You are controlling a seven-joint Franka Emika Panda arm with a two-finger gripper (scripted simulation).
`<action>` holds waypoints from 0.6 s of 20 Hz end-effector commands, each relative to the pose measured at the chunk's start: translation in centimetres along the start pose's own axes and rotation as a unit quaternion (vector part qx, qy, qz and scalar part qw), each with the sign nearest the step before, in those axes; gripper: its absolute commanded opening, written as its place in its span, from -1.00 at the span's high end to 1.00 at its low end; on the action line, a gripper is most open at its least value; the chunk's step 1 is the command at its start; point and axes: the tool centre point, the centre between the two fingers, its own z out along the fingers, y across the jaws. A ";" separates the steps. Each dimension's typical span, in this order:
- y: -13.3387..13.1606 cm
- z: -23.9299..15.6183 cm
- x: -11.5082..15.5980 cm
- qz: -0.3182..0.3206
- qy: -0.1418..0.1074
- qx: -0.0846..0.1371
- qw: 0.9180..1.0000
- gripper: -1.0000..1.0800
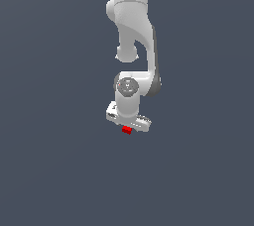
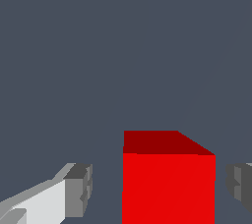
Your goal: Pick up the red cube and move it to a goal position.
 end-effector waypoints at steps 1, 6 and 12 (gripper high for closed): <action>-0.1 0.6 0.1 0.006 0.000 0.000 1.000 -0.92; -0.1 0.7 0.2 0.008 0.000 0.000 1.000 1.00; -0.1 0.7 0.2 0.008 0.000 0.000 1.000 1.00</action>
